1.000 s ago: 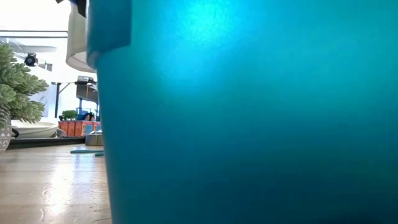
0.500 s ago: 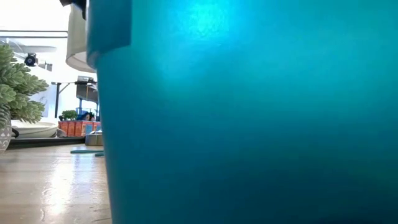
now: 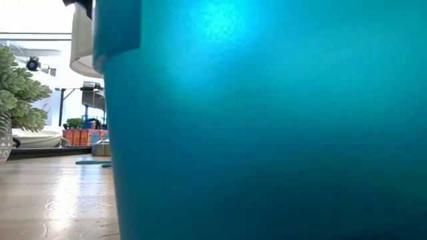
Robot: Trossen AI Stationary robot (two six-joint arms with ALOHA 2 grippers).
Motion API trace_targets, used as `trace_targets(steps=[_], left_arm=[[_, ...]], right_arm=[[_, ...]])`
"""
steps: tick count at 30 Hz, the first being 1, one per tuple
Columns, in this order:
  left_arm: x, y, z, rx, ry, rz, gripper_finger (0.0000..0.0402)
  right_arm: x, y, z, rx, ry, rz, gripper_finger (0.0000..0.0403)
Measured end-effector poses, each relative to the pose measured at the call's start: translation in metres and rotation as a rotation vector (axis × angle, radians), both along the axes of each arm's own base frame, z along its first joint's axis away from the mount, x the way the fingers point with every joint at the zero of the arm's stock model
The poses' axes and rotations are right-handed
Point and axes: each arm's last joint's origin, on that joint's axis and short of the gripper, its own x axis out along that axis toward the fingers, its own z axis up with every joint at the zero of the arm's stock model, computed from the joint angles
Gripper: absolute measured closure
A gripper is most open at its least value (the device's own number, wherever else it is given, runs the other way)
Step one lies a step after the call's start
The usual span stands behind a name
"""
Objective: Pick and place rubber bands into bin
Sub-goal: Put the green rubber band into the blue bin
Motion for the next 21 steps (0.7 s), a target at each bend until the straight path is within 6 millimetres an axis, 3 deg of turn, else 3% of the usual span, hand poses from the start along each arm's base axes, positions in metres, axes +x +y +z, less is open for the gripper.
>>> trace_targets(steps=[12,21], left_arm=[[-0.001,-0.001,-0.008,-0.017,0.038,-0.001,0.0243],[0.001,0.000,-0.013,-0.007,0.019,0.001,0.0243]], right_arm=[[-0.019,0.008,-0.040,0.069,0.121,0.138,0.0351],[-0.015,0.007,-0.043,0.044,0.084,0.069,0.0351]])
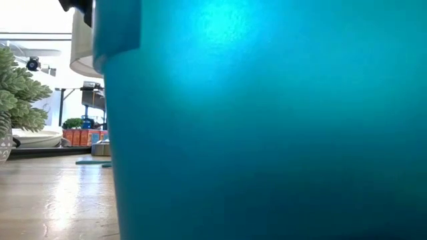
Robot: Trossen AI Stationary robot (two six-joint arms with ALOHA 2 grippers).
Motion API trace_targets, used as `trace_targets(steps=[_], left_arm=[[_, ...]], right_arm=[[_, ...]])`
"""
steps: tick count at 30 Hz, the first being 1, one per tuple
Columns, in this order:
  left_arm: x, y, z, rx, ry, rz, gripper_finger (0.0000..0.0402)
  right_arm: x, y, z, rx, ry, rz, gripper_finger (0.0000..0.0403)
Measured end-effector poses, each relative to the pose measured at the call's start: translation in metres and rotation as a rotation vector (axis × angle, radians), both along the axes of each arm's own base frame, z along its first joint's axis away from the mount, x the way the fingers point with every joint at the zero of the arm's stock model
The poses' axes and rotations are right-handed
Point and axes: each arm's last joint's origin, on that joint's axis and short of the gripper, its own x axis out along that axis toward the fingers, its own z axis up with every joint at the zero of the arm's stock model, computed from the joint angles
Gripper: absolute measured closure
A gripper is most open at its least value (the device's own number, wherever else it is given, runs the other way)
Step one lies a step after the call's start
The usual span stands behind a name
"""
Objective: Pick and place rubber bands into bin
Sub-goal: Put the green rubber band into the blue bin
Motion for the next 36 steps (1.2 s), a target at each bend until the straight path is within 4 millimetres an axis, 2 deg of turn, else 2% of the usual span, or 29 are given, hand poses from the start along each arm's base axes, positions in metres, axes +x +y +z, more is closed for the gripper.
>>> trace_targets(steps=[3,9,13,16,21,25,31,36], left_arm=[[0.000,0.000,0.000,-0.001,0.000,0.001,0.0243],[0.000,0.000,0.000,-0.002,0.000,0.002,0.0243],[0.000,0.000,0.000,-0.002,0.000,0.002,0.0243],[0.000,0.000,0.000,-0.003,0.000,0.002,0.0243],[0.000,0.000,0.000,-0.003,0.000,0.002,0.0243],[0.000,0.000,0.000,-0.002,0.000,0.003,0.0243],[0.000,0.000,0.000,-0.003,0.000,0.003,0.0243],[0.000,0.000,0.000,-0.003,0.000,0.003,0.0243]], right_arm=[[0.003,0.004,0.000,-0.003,-0.010,0.037,0.0351],[0.011,0.026,-0.001,0.005,-0.027,0.306,0.0349],[0.017,0.038,-0.001,0.004,-0.042,0.425,0.0324],[0.019,0.041,-0.001,-0.003,-0.044,0.442,0.0295],[0.019,0.039,0.000,-0.018,-0.037,0.436,0.0243],[0.022,0.038,0.006,-0.046,-0.044,0.443,0.0217],[0.030,0.026,0.024,-0.125,-0.105,0.455,0.0213],[0.037,0.011,0.052,-0.211,-0.173,0.406,0.0216]])
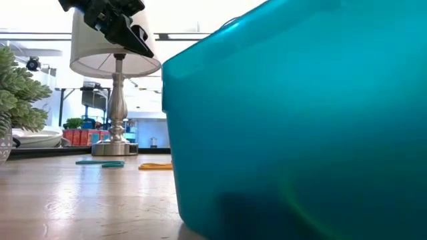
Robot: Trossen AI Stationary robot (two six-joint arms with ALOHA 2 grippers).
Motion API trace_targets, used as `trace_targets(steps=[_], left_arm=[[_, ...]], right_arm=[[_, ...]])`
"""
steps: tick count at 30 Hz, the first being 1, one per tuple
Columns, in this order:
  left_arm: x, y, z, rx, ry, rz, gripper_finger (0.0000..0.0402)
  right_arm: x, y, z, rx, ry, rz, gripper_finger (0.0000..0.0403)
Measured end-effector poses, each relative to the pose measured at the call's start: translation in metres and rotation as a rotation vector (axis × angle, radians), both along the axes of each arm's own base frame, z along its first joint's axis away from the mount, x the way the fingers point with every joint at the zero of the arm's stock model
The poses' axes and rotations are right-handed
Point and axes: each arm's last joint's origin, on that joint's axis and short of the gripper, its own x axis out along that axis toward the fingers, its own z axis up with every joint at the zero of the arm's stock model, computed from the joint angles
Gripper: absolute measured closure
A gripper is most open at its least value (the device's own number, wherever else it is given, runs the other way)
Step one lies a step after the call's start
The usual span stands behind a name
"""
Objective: Pick and place rubber bands into bin
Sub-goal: Put the green rubber band into the blue bin
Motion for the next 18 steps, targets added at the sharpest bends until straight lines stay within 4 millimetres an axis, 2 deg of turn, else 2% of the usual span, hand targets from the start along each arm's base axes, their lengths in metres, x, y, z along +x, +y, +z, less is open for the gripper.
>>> trace_targets(steps=[3,6,9,13,18], left_arm=[[0.000,0.000,0.000,0.000,0.000,0.000,0.0243],[0.000,0.000,0.000,0.000,0.000,0.000,0.0243],[0.000,0.000,0.000,-0.005,-0.001,0.004,0.0243],[0.000,0.000,0.000,-0.020,-0.003,0.015,0.0243],[0.000,0.000,0.000,-0.022,-0.002,0.015,0.0243]], right_arm=[[-0.002,-0.001,0.025,0.032,-0.009,-0.030,0.0216],[-0.005,0.006,0.048,0.121,-0.011,-0.015,0.0216],[-0.006,0.020,0.058,0.184,0.012,0.003,0.0216],[-0.005,0.042,0.053,0.230,0.084,0.046,0.0216],[-0.002,0.070,0.027,0.367,0.147,0.124,0.0222]])
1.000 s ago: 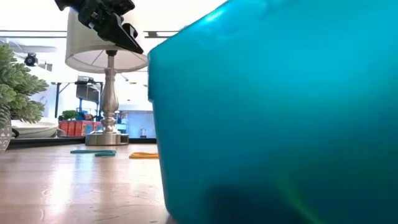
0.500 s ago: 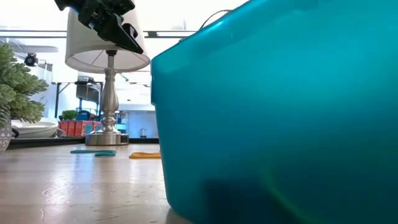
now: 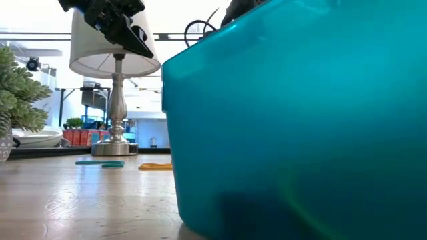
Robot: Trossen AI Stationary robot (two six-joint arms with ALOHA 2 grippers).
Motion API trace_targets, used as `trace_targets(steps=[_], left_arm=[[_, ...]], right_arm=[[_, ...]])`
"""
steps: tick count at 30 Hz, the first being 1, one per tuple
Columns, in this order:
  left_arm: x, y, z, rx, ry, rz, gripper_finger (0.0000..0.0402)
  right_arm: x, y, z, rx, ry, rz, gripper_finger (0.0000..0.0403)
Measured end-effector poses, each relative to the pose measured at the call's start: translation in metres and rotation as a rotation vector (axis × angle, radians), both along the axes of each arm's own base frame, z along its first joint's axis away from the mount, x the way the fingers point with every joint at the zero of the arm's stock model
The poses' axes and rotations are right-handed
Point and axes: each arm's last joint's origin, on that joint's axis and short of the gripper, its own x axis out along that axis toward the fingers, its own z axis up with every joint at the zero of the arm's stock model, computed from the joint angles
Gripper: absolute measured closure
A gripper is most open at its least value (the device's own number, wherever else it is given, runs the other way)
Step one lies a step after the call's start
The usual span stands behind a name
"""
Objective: Pick and place rubber bands into bin
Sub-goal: Put the green rubber band into the blue bin
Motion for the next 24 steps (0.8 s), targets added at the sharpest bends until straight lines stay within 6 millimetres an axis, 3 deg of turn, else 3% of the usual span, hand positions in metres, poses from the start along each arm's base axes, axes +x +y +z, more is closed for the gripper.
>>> trace_targets(steps=[5,13,17,24], left_arm=[[0.000,0.000,0.000,-0.001,0.001,0.000,0.0243],[0.000,0.000,0.000,-0.001,0.001,0.000,0.0243],[0.000,0.000,0.000,-0.001,0.001,0.000,0.0243],[0.000,0.000,0.000,0.000,0.001,0.001,0.0243]], right_arm=[[-0.002,0.019,-0.036,0.029,0.066,0.052,0.0237],[-0.017,0.024,-0.083,-0.007,0.173,0.035,0.0250],[-0.024,0.015,-0.095,-0.091,0.213,0.013,0.0249],[-0.027,-0.007,-0.098,-0.172,0.190,-0.033,0.0251]])
